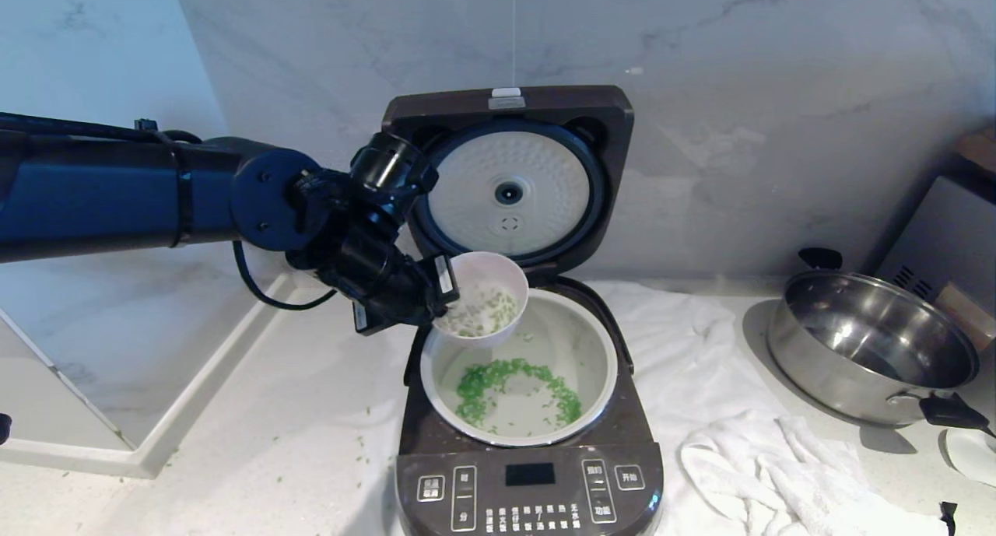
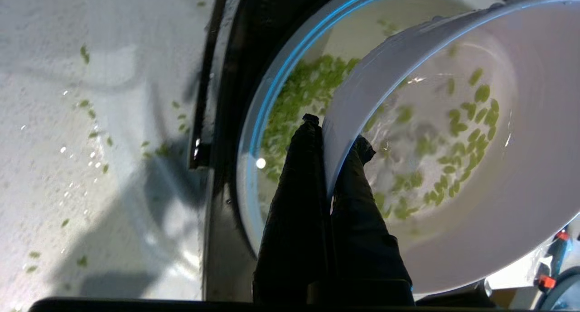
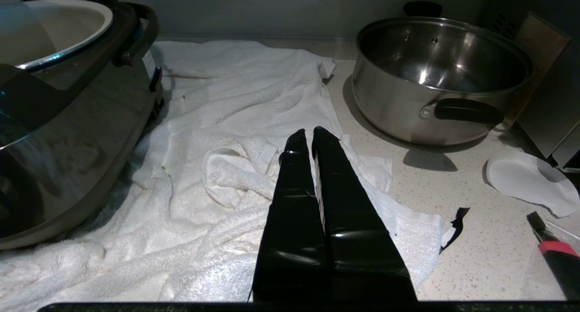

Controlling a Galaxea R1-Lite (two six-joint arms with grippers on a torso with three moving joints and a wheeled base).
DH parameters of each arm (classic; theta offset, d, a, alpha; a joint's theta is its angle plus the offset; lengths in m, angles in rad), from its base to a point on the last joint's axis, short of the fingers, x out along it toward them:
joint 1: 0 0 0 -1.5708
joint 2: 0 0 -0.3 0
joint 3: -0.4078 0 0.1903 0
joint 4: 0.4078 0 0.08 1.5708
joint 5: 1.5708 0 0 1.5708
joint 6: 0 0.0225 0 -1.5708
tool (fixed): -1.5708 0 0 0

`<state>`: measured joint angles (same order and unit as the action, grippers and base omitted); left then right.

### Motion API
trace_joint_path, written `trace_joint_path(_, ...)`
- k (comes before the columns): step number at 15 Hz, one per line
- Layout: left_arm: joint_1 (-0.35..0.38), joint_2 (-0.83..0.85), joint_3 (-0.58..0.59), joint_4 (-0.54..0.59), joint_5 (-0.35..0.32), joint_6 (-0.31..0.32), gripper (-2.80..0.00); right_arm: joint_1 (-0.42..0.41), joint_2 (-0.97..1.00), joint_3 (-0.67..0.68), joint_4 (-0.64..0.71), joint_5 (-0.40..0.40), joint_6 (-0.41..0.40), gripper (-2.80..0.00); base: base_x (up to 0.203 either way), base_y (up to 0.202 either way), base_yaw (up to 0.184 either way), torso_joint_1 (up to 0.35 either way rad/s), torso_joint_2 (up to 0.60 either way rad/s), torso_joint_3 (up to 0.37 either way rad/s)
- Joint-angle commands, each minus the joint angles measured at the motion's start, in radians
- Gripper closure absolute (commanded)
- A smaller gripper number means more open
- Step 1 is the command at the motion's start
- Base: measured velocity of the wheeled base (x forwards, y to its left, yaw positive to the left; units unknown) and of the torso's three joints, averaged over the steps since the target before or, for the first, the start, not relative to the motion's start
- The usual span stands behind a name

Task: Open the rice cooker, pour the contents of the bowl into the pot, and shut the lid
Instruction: Pour the water from the bowl into the rice cooker

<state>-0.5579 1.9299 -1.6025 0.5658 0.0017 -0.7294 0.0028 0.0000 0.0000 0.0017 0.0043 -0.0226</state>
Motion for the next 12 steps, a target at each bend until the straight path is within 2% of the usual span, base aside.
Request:
trace_joint_path(1,-0.026,-0.032,0.093,-0.125,0.009,-0.002,0.0,0.0,0.002,0.0,0.0,0.0,0.0,0.0,0.0,0.0,0.0,0.0,0.0,0.0)
trace_joint_path(8,-0.073,-0.056,0.359,-0.591,0.027,0.002,0.0,0.0,0.002,0.0,0.0,0.0,0.0,0.0,0.0,0.0,0.0,0.0,0.0,0.0)
trace_joint_path(10,-0.095,-0.032,0.43,-0.793,0.083,0.01,0.0,0.0,0.002,0.0,0.0,0.0,0.0,0.0,0.0,0.0,0.0,0.0,0.0,0.0)
trace_joint_path(12,-0.109,0.008,0.499,-1.028,0.12,0.048,0.0,0.0,0.002,0.0,0.0,0.0,0.001,0.0,0.0,0.0,0.0,0.0,0.0,0.0)
